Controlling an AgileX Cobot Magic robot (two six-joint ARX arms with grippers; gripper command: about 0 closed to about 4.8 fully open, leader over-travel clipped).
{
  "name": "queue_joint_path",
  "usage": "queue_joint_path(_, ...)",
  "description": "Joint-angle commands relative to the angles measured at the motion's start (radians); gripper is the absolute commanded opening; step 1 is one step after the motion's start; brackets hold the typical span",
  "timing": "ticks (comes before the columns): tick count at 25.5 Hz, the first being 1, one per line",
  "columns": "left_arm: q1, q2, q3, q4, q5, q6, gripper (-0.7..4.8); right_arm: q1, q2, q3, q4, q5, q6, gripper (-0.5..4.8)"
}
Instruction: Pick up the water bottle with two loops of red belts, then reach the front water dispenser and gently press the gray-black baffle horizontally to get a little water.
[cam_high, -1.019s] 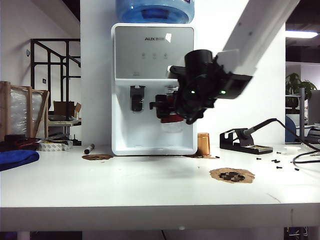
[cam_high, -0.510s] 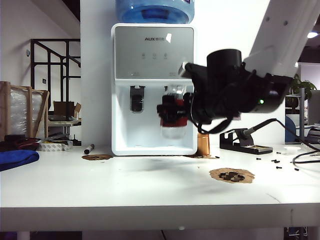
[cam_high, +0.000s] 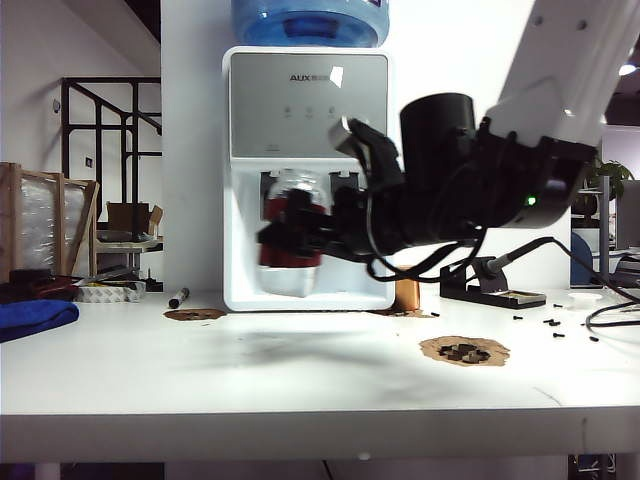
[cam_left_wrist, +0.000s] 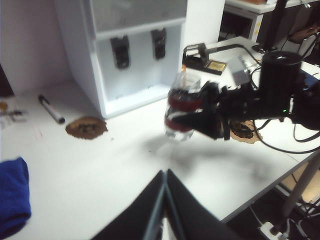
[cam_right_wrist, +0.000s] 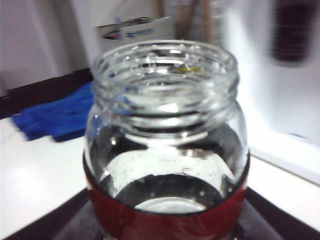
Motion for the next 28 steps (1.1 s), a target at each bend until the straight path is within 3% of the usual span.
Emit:
queue_joint_path(1, 0.0, -0.066, 0.008, -0.073, 0.0, 0.025, -0.04, 0.031, -0.011, 0.005, 0.025, -0.039, 0.001, -0.04)
queue_joint_path(12, -0.001, -0.13, 0.008, -0.354, 0.057, 0.183, -0.04, 0.073, -0.01, -0.022, -0.068, 0.014, -0.044, -0.04)
queue_joint_path(15, -0.001, -0.13, 0.008, -0.377, 0.095, 0.183, -0.04, 0.075, -0.009, -0.041, -0.087, 0.015, -0.058, -0.04)
queue_joint_path(28, -0.001, -0.13, 0.008, -0.378, 0.095, 0.183, -0.04, 0.108, 0.002, -0.126, -0.045, 0.087, -0.072, -0.04)
